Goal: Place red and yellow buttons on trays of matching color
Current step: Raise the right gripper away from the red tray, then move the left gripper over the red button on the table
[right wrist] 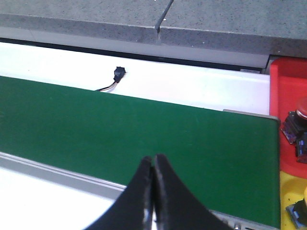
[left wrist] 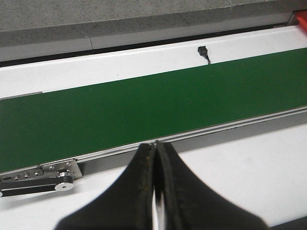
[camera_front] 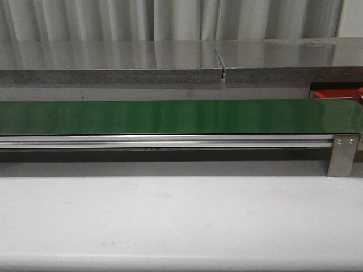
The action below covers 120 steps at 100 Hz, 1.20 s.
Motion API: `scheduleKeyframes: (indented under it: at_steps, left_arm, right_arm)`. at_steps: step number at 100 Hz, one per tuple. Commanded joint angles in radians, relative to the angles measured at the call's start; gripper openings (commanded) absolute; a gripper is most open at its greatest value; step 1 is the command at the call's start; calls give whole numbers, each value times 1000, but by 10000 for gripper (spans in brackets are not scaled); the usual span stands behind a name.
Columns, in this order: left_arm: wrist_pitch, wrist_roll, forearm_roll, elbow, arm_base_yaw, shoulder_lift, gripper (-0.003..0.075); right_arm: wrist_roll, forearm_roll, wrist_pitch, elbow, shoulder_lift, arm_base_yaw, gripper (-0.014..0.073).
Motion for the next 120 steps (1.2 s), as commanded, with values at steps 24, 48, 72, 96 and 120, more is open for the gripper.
scheduleKeyframes:
  at_steps: [24, 48, 72, 96, 120]
  left_arm:
    - [-75, -8, -21, -27, -7, 5, -20]
    - [-162, -45, -11, -27, 23, 28, -20]
    - [-180, -54, -31, -27, 149, 132, -20]
    - [-219, -54, -50, -27, 291, 244, -20]
    - [-215, -54, -54, -77, 380, 369, 102]
  right_arm:
    - [-16, 17, 1, 26, -121, 2, -76]
    - [-16, 17, -4, 26, -120, 2, -76]
    - [-16, 17, -4, 26, -120, 2, -76]
    - [-16, 17, -4, 26, -120, 2, -76]
    - [-16, 17, -4, 26, -120, 2, -76]
